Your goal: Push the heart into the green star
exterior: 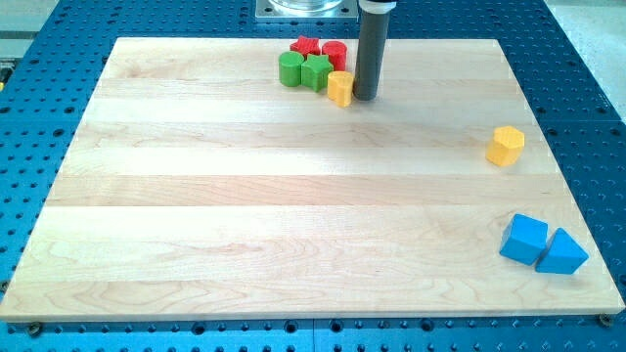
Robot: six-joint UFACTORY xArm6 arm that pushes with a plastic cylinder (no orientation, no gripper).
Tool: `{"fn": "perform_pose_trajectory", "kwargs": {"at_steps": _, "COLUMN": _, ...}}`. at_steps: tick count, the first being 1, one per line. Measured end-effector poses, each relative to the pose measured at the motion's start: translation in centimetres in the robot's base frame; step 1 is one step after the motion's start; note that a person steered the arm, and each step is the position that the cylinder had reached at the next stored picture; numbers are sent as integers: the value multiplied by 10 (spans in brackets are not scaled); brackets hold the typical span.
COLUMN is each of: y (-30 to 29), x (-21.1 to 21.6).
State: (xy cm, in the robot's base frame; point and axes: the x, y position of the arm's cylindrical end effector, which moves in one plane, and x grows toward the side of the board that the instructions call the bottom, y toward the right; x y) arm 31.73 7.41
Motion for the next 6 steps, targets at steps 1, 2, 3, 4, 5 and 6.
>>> {"fn": "perform_pose_trajectory", "kwargs": {"at_steps": 1, "y": 5, "x": 12}}
{"fn": "perform_pose_trajectory", "kwargs": {"at_steps": 2, "y": 5, "x": 47}}
{"fn": "perform_pose_trajectory", "kwargs": {"at_steps": 3, "y": -5, "x": 30}}
{"fn": "perform_pose_trajectory", "kwargs": {"at_steps": 4, "y": -6, "x": 5}}
{"fn": "perform_pose_trajectory", "kwargs": {"at_steps": 5, "y": -6, "x": 5}}
{"fn": "perform_pose_trajectory", "kwargs": {"at_steps": 6, "y": -6, "x": -6}}
